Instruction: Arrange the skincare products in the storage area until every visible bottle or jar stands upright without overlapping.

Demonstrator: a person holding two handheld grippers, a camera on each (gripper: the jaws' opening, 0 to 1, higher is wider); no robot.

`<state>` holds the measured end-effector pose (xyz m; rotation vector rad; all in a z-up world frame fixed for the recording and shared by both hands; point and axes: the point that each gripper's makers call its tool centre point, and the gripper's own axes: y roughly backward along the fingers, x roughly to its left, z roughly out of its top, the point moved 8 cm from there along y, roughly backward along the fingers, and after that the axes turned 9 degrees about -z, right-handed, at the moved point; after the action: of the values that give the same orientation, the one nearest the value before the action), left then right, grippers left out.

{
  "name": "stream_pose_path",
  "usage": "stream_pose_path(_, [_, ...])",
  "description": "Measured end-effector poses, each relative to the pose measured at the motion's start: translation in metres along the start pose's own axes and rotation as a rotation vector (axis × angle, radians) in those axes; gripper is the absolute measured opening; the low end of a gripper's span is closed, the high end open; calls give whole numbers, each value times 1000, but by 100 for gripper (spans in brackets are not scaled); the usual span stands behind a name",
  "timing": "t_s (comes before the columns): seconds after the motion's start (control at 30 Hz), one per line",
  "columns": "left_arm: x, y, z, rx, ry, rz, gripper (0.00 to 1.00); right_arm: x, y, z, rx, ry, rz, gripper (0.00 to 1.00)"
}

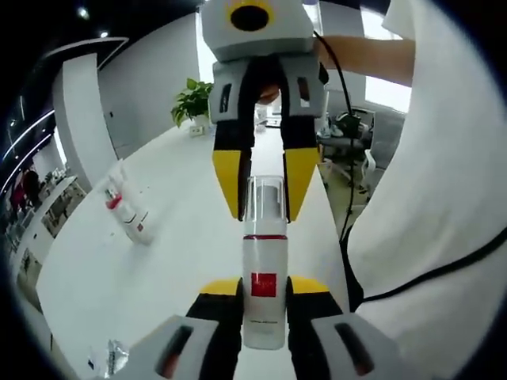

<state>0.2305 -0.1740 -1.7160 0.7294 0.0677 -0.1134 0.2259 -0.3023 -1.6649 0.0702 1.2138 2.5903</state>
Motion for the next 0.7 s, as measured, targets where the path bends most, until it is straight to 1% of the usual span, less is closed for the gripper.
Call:
stream_pose_path(0.13, [1,0,-1,5,-16,28,19,-1,-2,-1,5,4,-7,19])
stream_pose_path(0.3, [1,0,-1,-3,-6,29,18,-2,-4,-1,10,-4,-9,19])
stream_pose_path(0.5, [1,0,-3,1,-3,24,18,-1,-6,-3,11,-16,-14,20])
stream_pose_path(0.7, [1,1,-5,-8,7,25,18,-2,-7,-4,4,-43,-19,21])
